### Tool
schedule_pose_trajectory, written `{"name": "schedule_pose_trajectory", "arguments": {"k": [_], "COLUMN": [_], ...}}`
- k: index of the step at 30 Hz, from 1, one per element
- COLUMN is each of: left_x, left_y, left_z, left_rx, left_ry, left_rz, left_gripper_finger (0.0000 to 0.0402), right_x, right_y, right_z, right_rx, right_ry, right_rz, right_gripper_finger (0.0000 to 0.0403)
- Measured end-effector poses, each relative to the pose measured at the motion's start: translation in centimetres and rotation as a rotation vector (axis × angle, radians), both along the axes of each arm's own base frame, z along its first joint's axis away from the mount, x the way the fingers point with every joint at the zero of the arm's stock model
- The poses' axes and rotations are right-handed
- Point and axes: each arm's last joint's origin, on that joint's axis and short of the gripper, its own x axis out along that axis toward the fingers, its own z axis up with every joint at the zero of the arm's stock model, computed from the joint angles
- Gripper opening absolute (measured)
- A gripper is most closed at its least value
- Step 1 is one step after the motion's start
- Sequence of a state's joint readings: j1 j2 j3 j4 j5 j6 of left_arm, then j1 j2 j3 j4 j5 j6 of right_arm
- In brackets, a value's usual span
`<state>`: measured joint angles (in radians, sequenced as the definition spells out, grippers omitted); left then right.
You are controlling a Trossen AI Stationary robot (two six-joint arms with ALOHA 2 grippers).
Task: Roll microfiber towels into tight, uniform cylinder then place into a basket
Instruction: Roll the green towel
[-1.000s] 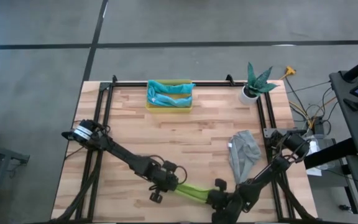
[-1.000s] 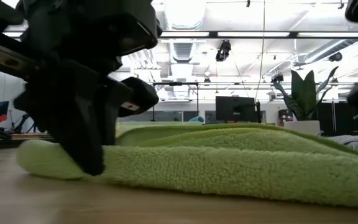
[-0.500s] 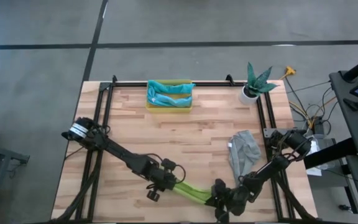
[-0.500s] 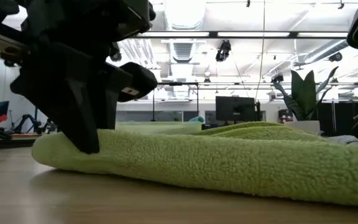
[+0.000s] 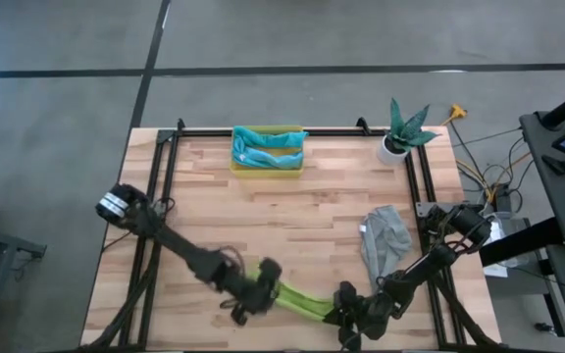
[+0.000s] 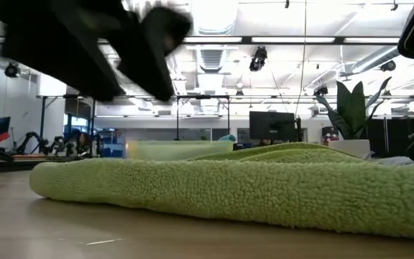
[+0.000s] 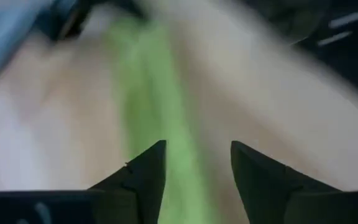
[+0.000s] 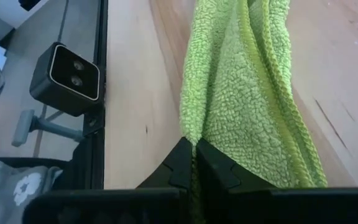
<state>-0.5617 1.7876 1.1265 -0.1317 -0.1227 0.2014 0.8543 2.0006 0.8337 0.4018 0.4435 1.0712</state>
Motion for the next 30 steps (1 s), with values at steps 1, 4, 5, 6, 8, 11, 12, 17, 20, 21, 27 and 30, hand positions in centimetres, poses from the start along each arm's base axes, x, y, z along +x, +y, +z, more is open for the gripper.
{"name": "schedule_pose_trajectory", "arguments": {"k": [1,4,5,6,8,11,12,17,20,21,27,30], "left_x": [-0.2,-1.6,-2.0,-2.2,-2.5,-2.4,-2.3,-0.7,0.0,0.1,0.5,0.6], "left_y": [-1.0,-3.3,-3.9,-4.3,-4.8,-5.0,-4.9,-3.6,-2.4,-2.1,-0.9,-0.8], "left_z": [-0.3,-2.3,-2.9,-3.5,-4.1,-4.8,-5.0,-4.6,-4.7,-4.7,-5.1,-5.0], "left_rx": [0.006,0.087,0.117,0.148,0.212,0.273,0.287,0.283,0.265,0.261,0.255,0.247], "left_ry": [-0.034,-0.045,-0.043,-0.046,-0.071,-0.095,-0.093,-0.102,-0.076,-0.063,-0.01,-0.018], "left_rz": [-0.06,-0.176,-0.176,-0.165,-0.119,-0.088,-0.082,-0.015,0.047,0.06,0.108,0.113], "left_gripper_finger": [0.0158,0.0131,0.012,0.0108,0.0082,0.0049,0.004,0.0011,0.0006,0.0006,0.0006,0.0006], "right_x": [0.0,0.0,0.0,0.0,0.1,0.2,0.2,0.2,0.3,0.3,0.3,0.3], "right_y": [0.0,0.0,0.0,0.0,-0.1,-0.1,-0.1,-0.1,0.0,0.0,0.0,0.0], "right_z": [0.0,0.0,0.0,0.0,0.0,0.0,0.0,0.1,0.1,0.1,0.1,0.1], "right_rx": [0.001,0.001,0.001,0.001,0.002,-0.001,-0.001,-0.009,-0.016,-0.016,-0.023,-0.034], "right_ry": [0.0,-0.001,-0.001,-0.001,-0.001,-0.003,-0.003,-0.004,-0.006,-0.006,-0.009,-0.012], "right_rz": [-0.003,-0.003,-0.003,-0.003,-0.006,-0.006,-0.006,0.0,0.006,0.006,0.013,0.024], "right_gripper_finger": [0.0009,0.0009,0.0009,0.0009,0.0009,0.0009,0.0009,0.0009,0.0009,0.0009,0.0009,0.0009]}}
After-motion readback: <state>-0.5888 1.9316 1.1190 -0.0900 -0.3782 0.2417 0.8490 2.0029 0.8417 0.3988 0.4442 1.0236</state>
